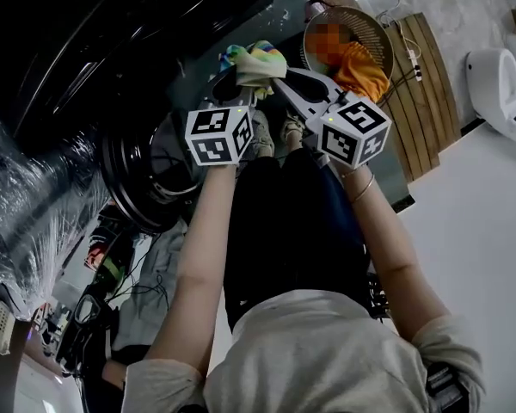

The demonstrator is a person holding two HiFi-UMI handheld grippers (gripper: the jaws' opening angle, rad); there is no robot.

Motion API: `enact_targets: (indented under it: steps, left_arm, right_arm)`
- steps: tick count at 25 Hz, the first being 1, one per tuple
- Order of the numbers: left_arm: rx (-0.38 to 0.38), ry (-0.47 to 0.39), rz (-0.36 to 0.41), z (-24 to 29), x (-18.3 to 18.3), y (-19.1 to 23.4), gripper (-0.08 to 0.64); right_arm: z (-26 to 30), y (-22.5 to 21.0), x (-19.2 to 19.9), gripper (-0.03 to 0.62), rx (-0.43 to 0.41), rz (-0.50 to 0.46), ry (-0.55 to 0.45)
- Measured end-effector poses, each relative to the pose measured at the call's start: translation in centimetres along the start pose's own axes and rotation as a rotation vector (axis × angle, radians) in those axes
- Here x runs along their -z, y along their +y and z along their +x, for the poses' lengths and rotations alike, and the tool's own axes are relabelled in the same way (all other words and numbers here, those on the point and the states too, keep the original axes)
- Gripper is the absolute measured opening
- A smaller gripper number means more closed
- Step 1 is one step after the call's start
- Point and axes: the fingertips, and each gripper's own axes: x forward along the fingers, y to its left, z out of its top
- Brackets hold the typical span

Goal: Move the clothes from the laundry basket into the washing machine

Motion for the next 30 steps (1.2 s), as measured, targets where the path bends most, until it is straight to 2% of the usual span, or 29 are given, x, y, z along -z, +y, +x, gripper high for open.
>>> enact_targets:
  steps: [4,7,10,13,16,18,21,24,27,30]
  left_arm:
    - [0.002,0.028,0.002,1.0,3.2,2.9,0.058]
    - [-0.022,0.03,-0.003,2.5,5.1,5.5,0.058]
    - [-0.018,-0.027,0.004,4.1,5.7,7.6,0.058]
    - [-0.022,-0.104,0.053,5.2,5.5,9.4,0.058]
    - [-0.105,-0.167,0.053,6.9,4.8,12.6,0.058]
    - [-0.165,-0.211,0.063,8.1,4.2,14.8,0.058]
    - [-0.248,-0.28,0.14,10.0,3.2,17.5,0.057]
    - [-0.293,-0.323,0.21,11.8,1.9,20.3,0.054]
    - [-0.395,-0.342,0.229,12.3,0.1,23.8,0.051]
    - [-0.491,-0.314,0.323,13.3,-1.9,25.9,0.051]
  right_arm:
    - [2.9,-2.3,4.3,0.059,0.086,0.113,-0.021]
    - [5.2,-4.1,6.9,0.089,0.141,0.144,-0.036]
    - [7.1,-5.0,8.4,0.101,0.129,0.159,-0.038]
    - [7.9,-5.8,9.5,0.079,0.09,0.172,-0.046]
    - [7.7,-9.8,11.1,0.038,0.191,0.16,-0.025]
    - [7.5,-12.4,12.3,0.035,0.247,0.203,-0.038]
    - [8.2,-14.4,14.0,0.034,0.245,0.235,-0.029]
    - [8.5,-15.4,15.6,0.034,0.234,0.241,-0.012]
    - [8.4,-16.2,17.1,0.032,0.227,0.294,-0.007]
    - [8.3,-16.7,18.0,0.028,0.227,0.288,0.029]
